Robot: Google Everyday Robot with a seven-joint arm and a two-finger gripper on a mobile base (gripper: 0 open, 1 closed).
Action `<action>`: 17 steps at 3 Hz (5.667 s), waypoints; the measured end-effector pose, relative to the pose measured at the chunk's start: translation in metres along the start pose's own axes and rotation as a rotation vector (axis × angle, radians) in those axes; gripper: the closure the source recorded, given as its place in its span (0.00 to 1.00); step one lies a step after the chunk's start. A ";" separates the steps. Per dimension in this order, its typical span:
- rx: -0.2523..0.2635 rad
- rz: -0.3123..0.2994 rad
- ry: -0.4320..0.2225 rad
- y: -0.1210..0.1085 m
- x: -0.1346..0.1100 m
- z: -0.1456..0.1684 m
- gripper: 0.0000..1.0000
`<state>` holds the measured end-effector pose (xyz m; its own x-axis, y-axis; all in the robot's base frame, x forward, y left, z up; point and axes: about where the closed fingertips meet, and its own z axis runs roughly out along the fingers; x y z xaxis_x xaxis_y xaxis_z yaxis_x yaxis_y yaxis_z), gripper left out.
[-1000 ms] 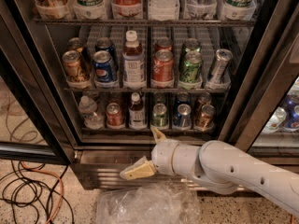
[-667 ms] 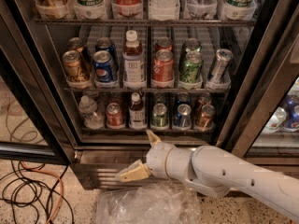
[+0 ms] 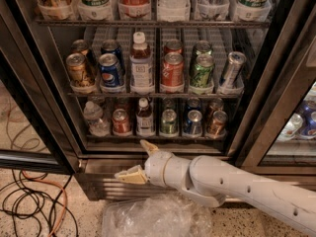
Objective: Pick coke can from bottom shelf of fridge
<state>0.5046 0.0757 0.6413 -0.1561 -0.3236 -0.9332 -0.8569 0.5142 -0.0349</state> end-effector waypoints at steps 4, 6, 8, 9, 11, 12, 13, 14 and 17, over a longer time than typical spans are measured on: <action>0.042 0.018 -0.111 -0.013 0.009 0.079 0.09; 0.082 0.036 -0.110 -0.018 0.015 0.085 0.21; 0.138 -0.022 -0.213 -0.074 0.004 0.143 0.22; 0.165 -0.014 -0.217 -0.091 0.002 0.141 0.16; 0.194 -0.050 -0.249 -0.090 0.001 0.147 0.35; 0.197 -0.077 -0.301 -0.097 -0.009 0.166 0.34; 0.201 -0.081 -0.313 -0.101 -0.012 0.169 0.32; 0.201 -0.081 -0.313 -0.103 -0.013 0.167 0.50; 0.201 -0.081 -0.313 -0.106 -0.013 0.166 1.00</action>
Offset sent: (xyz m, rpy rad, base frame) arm 0.0143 0.0392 -0.0409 0.0787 0.0270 0.0300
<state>0.6789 0.1576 0.5980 0.0921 -0.1273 -0.9876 -0.7422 0.6524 -0.1533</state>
